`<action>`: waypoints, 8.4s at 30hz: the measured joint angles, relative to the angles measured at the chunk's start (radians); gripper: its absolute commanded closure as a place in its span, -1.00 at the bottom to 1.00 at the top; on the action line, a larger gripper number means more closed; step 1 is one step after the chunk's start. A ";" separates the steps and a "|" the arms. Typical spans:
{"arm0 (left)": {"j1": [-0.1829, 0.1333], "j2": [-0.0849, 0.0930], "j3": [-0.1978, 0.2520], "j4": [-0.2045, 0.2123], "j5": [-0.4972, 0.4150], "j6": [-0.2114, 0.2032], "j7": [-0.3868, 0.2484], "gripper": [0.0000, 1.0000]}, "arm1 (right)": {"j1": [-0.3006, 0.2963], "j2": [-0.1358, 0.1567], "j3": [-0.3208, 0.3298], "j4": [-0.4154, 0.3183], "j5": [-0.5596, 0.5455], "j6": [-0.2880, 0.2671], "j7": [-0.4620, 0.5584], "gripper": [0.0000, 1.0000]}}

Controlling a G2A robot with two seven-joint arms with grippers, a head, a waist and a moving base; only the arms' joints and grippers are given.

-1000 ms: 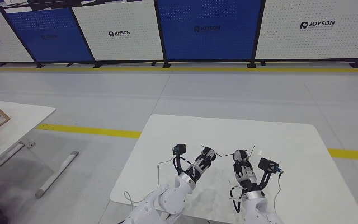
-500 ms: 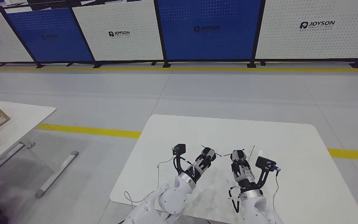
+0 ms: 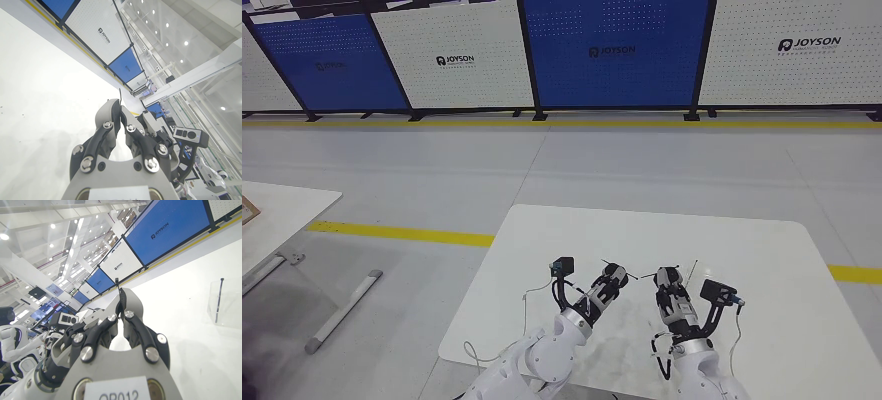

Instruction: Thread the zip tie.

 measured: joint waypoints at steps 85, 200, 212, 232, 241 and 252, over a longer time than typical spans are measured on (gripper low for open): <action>0.000 0.000 0.000 0.000 0.000 0.000 0.000 1.00 | -0.004 -0.028 -0.005 0.020 0.013 0.014 0.001 1.00; -0.002 -0.031 -0.003 0.012 -0.056 0.001 -0.050 0.60 | -0.007 -0.046 0.010 0.042 -0.007 -0.048 -0.058 1.00; -0.006 -0.035 -0.003 0.014 -0.056 0.011 -0.073 0.82 | -0.002 -0.048 0.013 0.047 -0.004 -0.043 -0.054 1.00; -0.008 -0.039 -0.010 0.020 -0.042 0.006 -0.077 1.00 | 0.006 -0.052 0.011 0.058 -0.029 -0.018 -0.062 1.00; -0.007 -0.038 -0.007 0.019 -0.001 0.024 -0.097 1.00 | -0.004 -0.050 0.017 0.043 -0.069 -0.012 -0.054 1.00; -0.009 -0.032 -0.013 0.012 0.062 0.046 -0.127 1.00 | -0.006 -0.046 0.022 0.037 -0.103 -0.018 -0.038 1.00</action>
